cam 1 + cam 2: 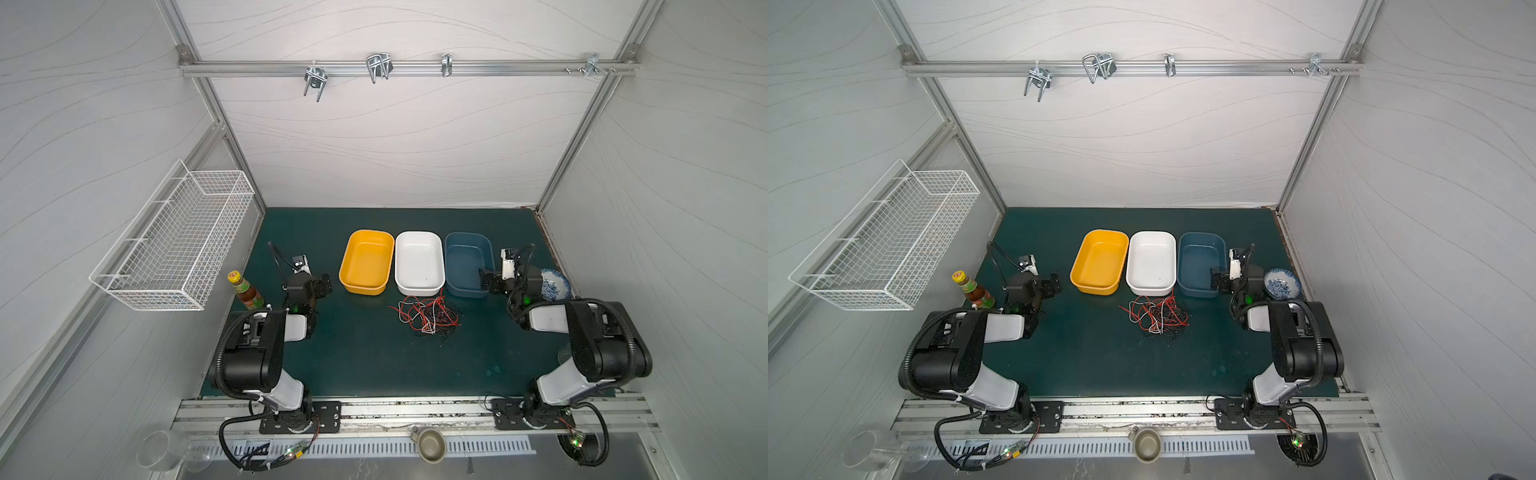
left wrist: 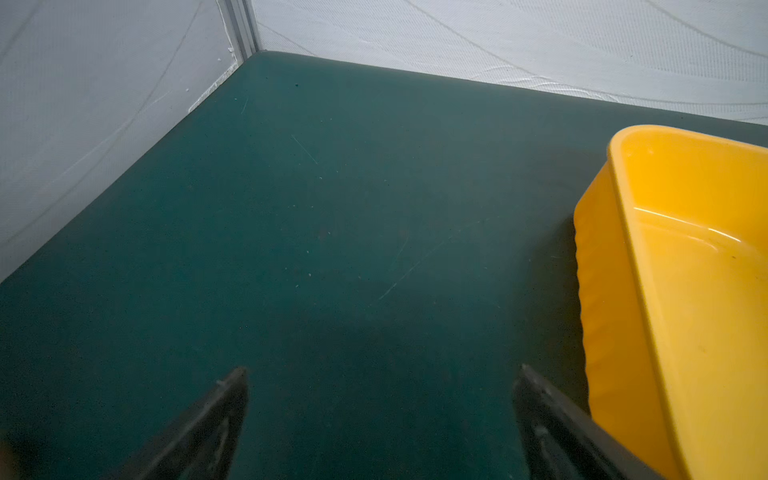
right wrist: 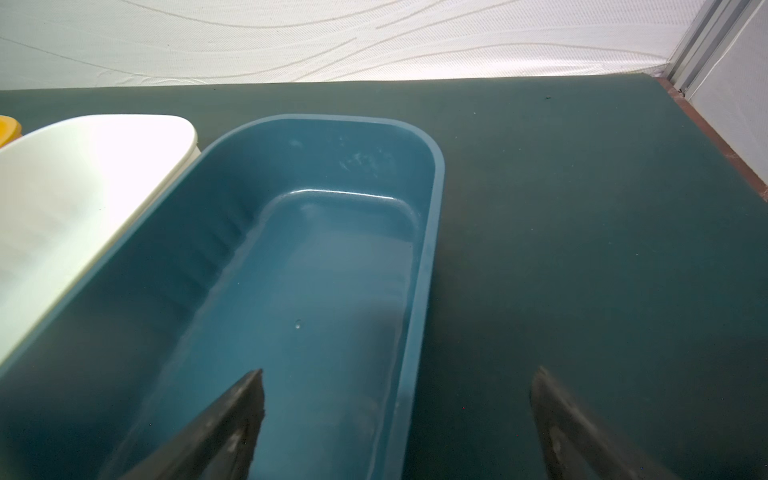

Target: Untangle the cables

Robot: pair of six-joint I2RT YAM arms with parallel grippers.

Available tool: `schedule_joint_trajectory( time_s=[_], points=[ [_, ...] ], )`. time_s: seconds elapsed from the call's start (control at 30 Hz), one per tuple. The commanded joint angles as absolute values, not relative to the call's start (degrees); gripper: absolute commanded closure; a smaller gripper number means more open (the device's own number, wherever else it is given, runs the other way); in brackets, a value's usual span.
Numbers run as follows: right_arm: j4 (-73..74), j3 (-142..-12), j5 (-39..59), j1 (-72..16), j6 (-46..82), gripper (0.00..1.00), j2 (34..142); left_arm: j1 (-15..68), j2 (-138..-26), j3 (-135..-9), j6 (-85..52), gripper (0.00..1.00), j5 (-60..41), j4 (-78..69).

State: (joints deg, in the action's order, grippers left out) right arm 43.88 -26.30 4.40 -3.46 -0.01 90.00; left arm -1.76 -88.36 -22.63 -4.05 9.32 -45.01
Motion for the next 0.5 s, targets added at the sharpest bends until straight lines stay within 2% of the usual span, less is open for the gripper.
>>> schedule_joint_trajectory(
  time_s=[0.0, 0.47],
  points=[
    [44.03, -26.24, 6.7, -2.72, -0.45, 0.01, 90.26, -1.76, -88.68, -23.9, -3.52, 0.0, 8.99, -48.25],
    [43.77, -26.37, 6.24, -3.08, -0.77, 0.01, 90.25, -1.75, -88.68, -23.91, -3.52, 0.0, 9.0, -48.25]
  ],
)
